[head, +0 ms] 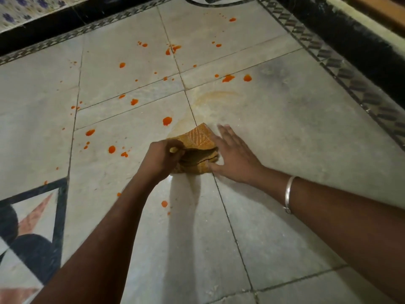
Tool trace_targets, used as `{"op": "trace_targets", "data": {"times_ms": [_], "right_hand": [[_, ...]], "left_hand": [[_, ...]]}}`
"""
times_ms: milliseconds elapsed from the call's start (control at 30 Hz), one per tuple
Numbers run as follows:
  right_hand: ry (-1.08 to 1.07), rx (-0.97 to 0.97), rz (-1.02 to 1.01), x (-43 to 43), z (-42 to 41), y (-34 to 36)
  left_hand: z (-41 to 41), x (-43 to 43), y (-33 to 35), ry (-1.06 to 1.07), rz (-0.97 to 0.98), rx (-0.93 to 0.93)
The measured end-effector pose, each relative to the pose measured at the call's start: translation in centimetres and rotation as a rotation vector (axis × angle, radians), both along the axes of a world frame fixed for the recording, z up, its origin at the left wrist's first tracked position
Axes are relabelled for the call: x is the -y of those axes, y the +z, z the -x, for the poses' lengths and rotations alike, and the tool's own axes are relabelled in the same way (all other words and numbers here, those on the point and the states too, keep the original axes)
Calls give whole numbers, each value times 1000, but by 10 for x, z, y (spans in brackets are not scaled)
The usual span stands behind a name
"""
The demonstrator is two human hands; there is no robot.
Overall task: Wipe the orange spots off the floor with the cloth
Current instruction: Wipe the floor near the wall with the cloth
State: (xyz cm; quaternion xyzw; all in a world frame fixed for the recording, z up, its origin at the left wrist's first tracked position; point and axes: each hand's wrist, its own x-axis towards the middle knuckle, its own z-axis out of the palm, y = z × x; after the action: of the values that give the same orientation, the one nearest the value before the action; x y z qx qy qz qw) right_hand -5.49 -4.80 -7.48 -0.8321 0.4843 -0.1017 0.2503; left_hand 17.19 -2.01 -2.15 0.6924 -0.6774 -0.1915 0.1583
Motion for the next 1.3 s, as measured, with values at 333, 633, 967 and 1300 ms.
{"op": "trace_targets", "data": {"times_ms": [333, 633, 967, 1300], "right_hand": [[50, 30, -15, 8, -49, 4], [69, -30, 61, 17, -43, 12], [-16, 14, 153, 20, -49, 23], [261, -57, 308, 1, -32, 9]], "left_hand": [[1, 12, 23, 76, 6, -215], [-7, 3, 9, -146, -75, 36], [3, 9, -17, -209, 198, 348], [-21, -24, -10, -242, -97, 202]]}}
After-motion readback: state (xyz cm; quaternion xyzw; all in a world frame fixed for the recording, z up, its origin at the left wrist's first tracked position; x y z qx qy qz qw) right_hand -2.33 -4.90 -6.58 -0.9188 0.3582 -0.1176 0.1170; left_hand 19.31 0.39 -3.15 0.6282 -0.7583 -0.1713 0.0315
